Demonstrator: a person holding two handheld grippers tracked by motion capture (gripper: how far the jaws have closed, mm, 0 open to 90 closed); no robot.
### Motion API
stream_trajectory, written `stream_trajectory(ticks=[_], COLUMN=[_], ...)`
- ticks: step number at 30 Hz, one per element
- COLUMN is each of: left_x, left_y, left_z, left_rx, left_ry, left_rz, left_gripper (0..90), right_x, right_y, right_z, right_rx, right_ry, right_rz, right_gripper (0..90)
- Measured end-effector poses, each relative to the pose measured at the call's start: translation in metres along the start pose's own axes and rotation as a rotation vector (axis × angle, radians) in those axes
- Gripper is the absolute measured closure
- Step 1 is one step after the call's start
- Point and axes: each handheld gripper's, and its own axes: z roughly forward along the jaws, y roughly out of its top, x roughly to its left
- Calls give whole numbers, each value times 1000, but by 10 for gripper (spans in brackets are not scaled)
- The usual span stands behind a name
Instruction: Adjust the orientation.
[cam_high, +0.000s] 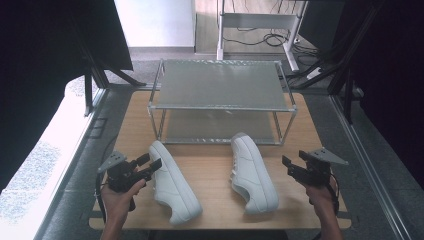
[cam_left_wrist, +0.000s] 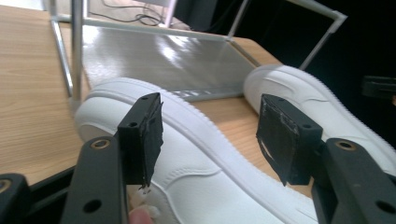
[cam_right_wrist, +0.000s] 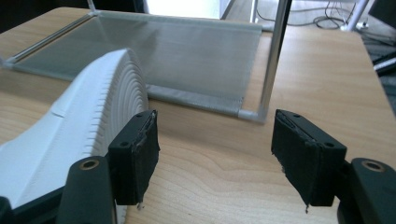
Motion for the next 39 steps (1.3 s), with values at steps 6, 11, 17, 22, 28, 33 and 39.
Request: stream_trajectory(ticks=[6,11,17,22,28,33,39], left_x=[8,1,-9,-10,-8,-9,-1], left_y=[6,13,9,9,6,4,-2], left_z=[-16,-10,-16,-17,-10,-16,-23], left_rx=[-76,-41,-26,-11,62,65,70], left_ry=[5,-10,38,54,53,90,114], left_rz=[-4,46,38,28,-10,-8,-45], left_gripper=[427,425,506,759,879,900,900], right_x=[0,14,24,27,17,8,-1], right_y=[13,15,22,22,15,14,14], right_z=[-2,-4,-7,-3,-4,-10,-12], right_rx=[-8,-5,-40,-17,-5,-18,-21], right_ry=[69,124,112,129,115,103,72], right_rz=[39,3,-28,-48,0,30,66], right_gripper=[370,391,449,453,454,454,451])
